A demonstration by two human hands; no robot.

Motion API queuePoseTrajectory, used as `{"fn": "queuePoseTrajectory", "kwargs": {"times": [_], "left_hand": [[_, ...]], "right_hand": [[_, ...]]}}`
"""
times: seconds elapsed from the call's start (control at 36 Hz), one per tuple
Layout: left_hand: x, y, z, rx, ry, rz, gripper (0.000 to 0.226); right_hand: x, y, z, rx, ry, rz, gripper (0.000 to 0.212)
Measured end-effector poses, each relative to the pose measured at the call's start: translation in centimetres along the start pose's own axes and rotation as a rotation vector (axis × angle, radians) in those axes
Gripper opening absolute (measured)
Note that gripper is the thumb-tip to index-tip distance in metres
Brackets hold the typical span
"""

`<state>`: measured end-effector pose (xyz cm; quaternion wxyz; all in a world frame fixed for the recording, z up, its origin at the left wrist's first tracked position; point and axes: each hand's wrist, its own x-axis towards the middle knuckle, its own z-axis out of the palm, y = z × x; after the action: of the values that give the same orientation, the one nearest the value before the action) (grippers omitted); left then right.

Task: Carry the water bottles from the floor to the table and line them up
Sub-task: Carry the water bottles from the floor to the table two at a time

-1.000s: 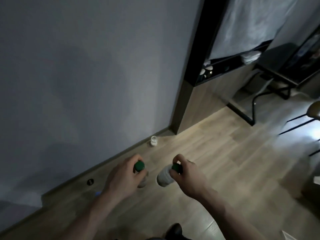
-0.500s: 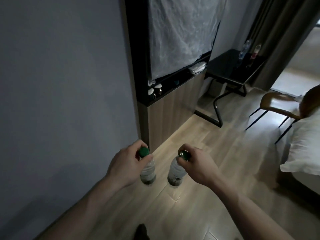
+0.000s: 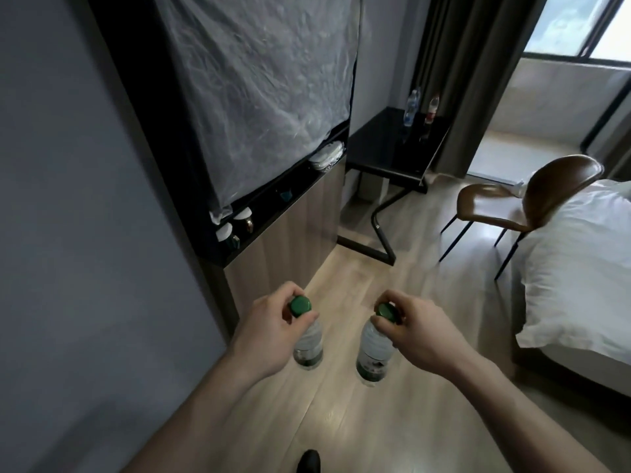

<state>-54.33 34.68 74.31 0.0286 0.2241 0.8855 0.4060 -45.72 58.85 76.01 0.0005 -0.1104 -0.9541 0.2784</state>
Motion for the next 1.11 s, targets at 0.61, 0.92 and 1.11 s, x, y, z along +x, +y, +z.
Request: {"fn": "queuePoseTrajectory", "kwargs": {"times": [0.61,0.92,1.11], "left_hand": [[29.6,7.0,11.8,0.148,-0.102,0.165,0.031],[40.4,13.3,21.0,0.081,-0.004,0.061,0.033],[46.3,15.8,24.5,0.076,0.06,0.022,0.033]], "right_hand": [[21.4,13.9,-11.0,0.064,0.15,0.164,0.02],[31.4,25.6,-20.5,0.045,0.096,0.047,0.016],[38.2,30.8,-25.2,-0.019,0.094,-0.024,0.02]]}}
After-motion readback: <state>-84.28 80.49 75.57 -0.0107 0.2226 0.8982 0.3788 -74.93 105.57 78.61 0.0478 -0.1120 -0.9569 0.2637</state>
